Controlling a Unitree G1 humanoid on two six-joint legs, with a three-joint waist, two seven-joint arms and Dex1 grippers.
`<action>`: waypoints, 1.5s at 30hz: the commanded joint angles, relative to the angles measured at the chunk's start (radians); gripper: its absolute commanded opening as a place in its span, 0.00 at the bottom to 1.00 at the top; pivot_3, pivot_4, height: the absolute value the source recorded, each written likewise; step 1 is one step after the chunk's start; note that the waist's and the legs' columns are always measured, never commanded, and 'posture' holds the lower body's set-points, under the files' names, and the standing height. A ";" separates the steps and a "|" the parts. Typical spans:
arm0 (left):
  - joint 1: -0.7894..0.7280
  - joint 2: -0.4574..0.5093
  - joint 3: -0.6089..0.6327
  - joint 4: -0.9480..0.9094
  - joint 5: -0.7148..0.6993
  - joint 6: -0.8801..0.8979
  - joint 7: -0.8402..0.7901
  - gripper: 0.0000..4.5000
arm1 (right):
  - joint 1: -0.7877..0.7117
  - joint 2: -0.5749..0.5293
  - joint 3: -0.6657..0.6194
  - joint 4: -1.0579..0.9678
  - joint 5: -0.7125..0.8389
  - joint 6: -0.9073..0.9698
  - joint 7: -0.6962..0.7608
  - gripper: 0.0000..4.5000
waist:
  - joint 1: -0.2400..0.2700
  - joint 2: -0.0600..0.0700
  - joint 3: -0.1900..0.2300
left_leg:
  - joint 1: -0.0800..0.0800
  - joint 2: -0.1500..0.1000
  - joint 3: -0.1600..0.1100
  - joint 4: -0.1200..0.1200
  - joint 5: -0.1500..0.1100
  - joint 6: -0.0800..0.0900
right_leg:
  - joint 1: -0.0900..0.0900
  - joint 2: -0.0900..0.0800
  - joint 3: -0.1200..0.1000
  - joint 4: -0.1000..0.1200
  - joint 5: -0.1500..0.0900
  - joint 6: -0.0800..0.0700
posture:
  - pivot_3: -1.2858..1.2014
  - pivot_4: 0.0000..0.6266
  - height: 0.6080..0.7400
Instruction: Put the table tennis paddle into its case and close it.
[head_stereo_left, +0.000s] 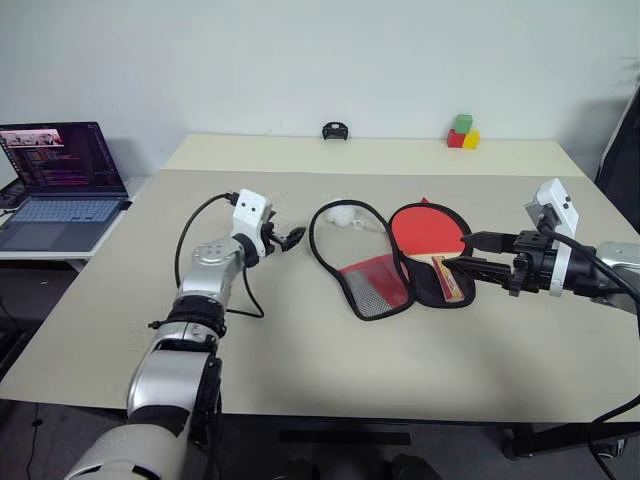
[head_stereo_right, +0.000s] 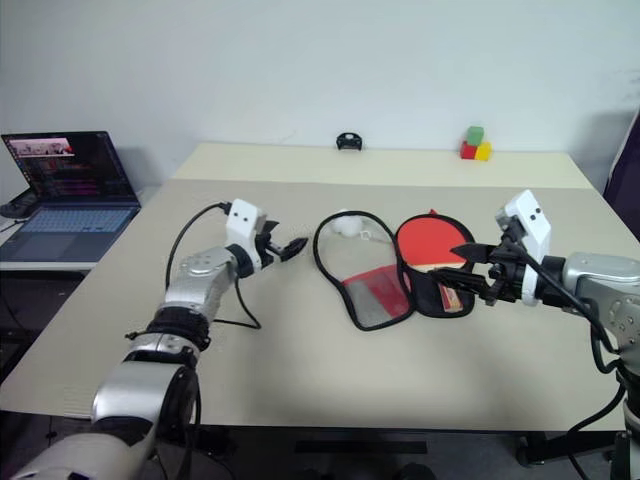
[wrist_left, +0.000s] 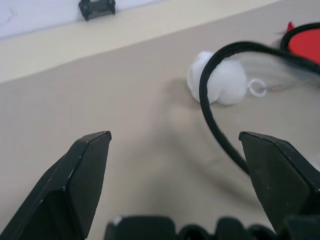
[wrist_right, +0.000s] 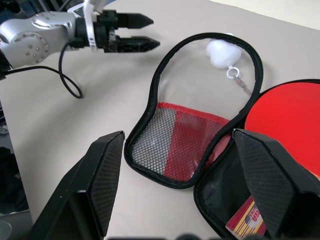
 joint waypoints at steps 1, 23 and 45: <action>-0.061 -0.016 -0.009 0.074 0.042 -0.034 0.051 1.00 | -0.010 -0.005 -0.013 -0.028 0.024 -0.023 -0.008 0.84 | 0.000 0.000 0.000 | 0.000 0.000 0.000 0.000 0.000 0.000 | 0.000 0.000 0.000 0.000 0.000 0.000 | 0.52 0.24 1.00; -0.044 -0.049 0.054 0.065 -0.020 0.072 -0.310 1.00 | 0.041 -0.011 -0.051 -0.060 0.089 -0.038 -0.060 0.84 | -0.006 0.000 0.000 | 0.000 0.000 0.000 0.000 0.000 0.000 | 0.000 0.000 0.000 0.001 0.000 0.000 | 0.52 0.24 1.00; -0.001 -0.214 0.022 -0.258 -0.198 0.349 -0.597 1.00 | 0.045 -0.062 -0.105 -0.069 0.160 -0.045 -0.067 0.84 | 0.017 0.000 0.000 | -0.001 0.000 -0.001 0.003 0.000 0.000 | 0.001 0.000 0.000 0.001 0.000 0.000 | 0.52 0.24 1.00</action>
